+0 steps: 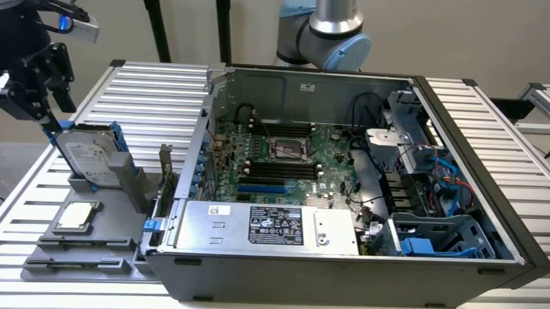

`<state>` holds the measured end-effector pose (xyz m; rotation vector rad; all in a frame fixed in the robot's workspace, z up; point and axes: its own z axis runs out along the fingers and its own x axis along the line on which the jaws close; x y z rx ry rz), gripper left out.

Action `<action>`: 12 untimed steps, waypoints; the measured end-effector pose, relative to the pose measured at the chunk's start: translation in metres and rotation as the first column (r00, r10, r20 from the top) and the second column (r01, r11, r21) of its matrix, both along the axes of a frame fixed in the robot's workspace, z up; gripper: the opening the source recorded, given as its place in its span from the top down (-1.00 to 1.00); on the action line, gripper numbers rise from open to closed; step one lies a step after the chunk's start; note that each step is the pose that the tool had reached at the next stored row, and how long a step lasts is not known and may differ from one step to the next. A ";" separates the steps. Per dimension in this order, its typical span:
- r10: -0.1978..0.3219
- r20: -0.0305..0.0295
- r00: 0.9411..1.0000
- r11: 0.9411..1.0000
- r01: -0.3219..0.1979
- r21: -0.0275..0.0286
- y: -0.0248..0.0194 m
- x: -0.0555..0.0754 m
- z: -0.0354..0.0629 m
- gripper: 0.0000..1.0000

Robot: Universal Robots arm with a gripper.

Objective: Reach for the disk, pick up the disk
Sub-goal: 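Pick up the disk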

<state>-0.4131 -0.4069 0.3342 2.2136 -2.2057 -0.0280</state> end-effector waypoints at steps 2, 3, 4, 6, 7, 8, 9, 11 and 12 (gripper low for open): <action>0.000 0.000 1.000 1.000 0.000 0.000 -0.0002 0.000 -0.0036 -0.08; 0.000 0.000 1.000 1.000 0.000 0.000 -0.0003 0.000 -0.0054 -0.08; 0.000 0.000 1.000 1.000 0.000 0.000 -0.0004 0.000 -0.0073 -0.08; 0.000 0.000 1.000 1.000 0.000 0.000 -0.0005 0.000 -0.0109 -0.08; 0.000 0.000 1.000 1.000 0.000 0.000 -0.0006 0.000 -0.0127 -0.08; 0.000 0.000 1.000 1.000 0.000 0.000 -0.0006 0.000 -0.0145 -0.08; 0.000 0.000 1.000 1.000 0.000 0.000 -0.0007 0.000 -0.0164 -0.08; 0.000 0.000 1.000 1.000 0.000 0.000 -0.0008 0.000 -0.0200 -0.08; 0.000 0.000 1.000 1.000 0.000 0.000 -0.0009 0.000 -0.0219 -0.08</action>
